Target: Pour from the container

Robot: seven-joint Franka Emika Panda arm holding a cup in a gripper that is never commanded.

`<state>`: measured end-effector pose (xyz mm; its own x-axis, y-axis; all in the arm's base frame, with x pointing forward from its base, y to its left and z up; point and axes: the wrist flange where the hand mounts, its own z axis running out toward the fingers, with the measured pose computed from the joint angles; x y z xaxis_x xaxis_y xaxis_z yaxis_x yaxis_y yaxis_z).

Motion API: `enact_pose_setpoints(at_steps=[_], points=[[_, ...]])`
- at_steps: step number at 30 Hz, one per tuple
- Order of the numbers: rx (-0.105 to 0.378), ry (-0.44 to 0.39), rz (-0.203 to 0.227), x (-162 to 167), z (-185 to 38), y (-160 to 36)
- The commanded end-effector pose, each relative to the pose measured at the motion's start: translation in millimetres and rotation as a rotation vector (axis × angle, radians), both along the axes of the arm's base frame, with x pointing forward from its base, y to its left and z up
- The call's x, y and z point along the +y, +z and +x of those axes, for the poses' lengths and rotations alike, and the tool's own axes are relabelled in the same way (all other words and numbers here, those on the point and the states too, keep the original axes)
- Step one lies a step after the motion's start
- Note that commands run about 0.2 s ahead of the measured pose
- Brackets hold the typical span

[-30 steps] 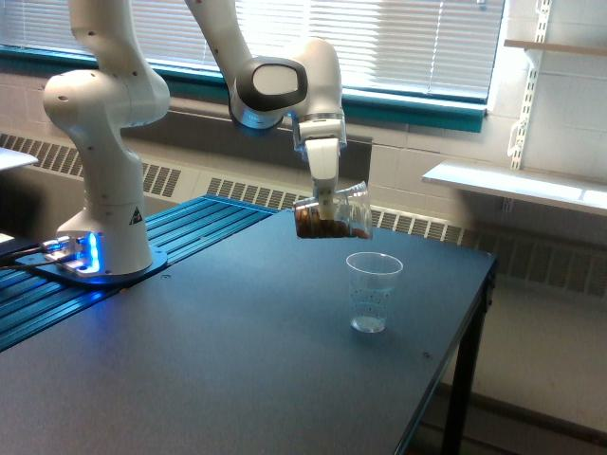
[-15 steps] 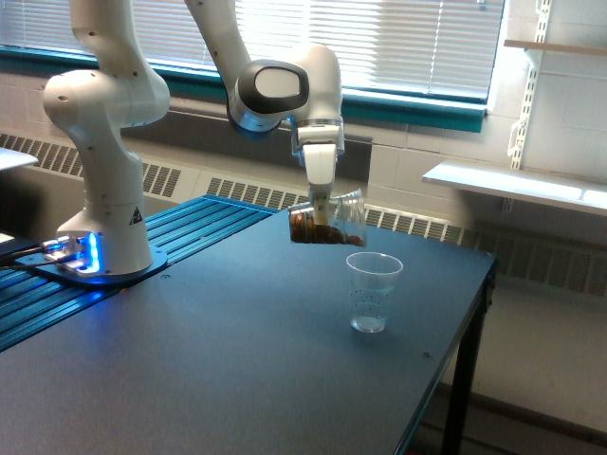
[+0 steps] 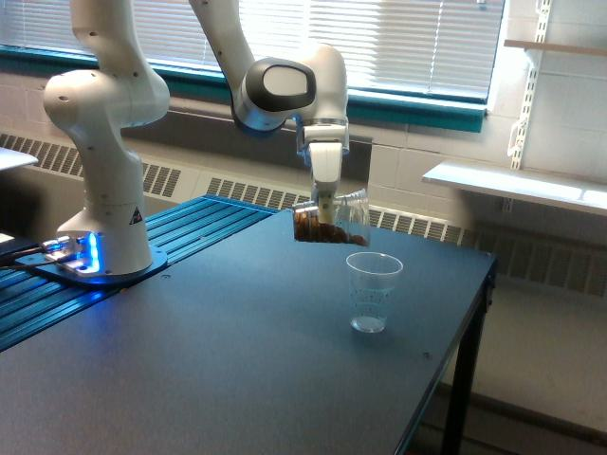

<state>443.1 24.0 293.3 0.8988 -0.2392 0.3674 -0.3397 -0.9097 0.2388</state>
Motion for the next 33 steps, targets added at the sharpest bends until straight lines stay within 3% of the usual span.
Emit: enact_pose_setpoints(at_steps=[1,33], points=[[-0.003,0.014,-0.025,6.5,3.7,4.2],[0.045,0.045,-0.097,15.3,4.2,-1.1]])
